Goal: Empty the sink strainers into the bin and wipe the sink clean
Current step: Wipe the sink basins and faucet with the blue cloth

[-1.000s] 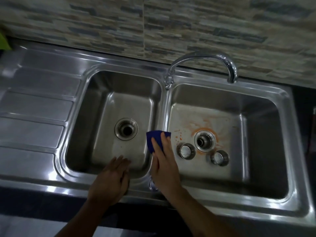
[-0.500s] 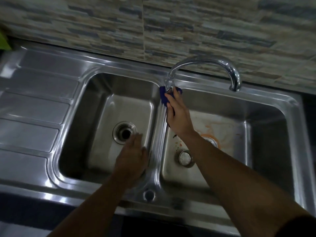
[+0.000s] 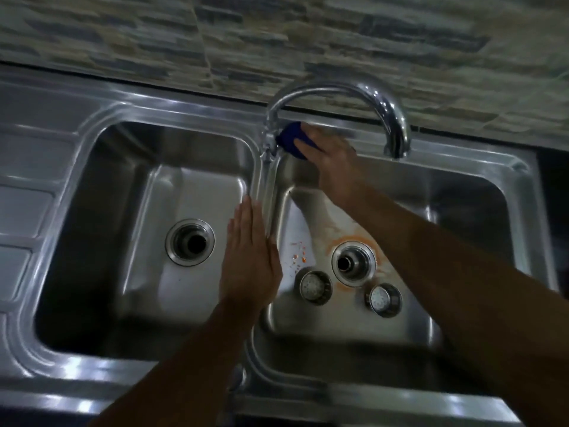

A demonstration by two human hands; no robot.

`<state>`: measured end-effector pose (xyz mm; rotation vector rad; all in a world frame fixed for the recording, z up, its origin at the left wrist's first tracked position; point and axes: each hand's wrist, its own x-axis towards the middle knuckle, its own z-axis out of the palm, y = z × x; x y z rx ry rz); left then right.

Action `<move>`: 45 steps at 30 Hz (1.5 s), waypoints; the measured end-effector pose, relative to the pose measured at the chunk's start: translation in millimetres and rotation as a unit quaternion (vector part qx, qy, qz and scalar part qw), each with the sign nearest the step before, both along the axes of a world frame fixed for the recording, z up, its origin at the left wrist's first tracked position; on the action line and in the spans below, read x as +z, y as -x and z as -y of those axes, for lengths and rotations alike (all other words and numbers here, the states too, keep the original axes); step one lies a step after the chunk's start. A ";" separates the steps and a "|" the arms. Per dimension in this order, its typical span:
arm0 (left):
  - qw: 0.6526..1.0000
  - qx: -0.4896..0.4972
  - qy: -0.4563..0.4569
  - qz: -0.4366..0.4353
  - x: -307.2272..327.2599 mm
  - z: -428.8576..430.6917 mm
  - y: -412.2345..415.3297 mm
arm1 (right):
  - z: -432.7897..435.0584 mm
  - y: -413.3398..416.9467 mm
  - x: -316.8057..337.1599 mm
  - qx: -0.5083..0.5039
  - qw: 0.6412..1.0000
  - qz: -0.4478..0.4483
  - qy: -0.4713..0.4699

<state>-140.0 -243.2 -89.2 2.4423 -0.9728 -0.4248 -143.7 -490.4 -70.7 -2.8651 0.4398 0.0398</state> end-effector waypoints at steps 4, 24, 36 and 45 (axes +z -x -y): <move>1.000 0.005 0.002 0.008 2.4 -0.5 2.1 | 8.2 36.7 2.7 -0.069 0.993 -0.036 0.088; 0.995 0.008 -0.034 0.093 -4.1 4.0 6.6 | -20.2 35.0 2.8 -0.152 0.988 -0.002 0.034; 0.979 -0.026 -0.086 0.183 -5.2 4.0 10.5 | 151.7 227.9 37.4 -0.303 0.931 -0.158 0.131; 0.987 -0.043 -0.069 0.137 3.0 -21.2 26.8 | 36.5 352.3 28.2 -0.326 0.937 -0.109 0.061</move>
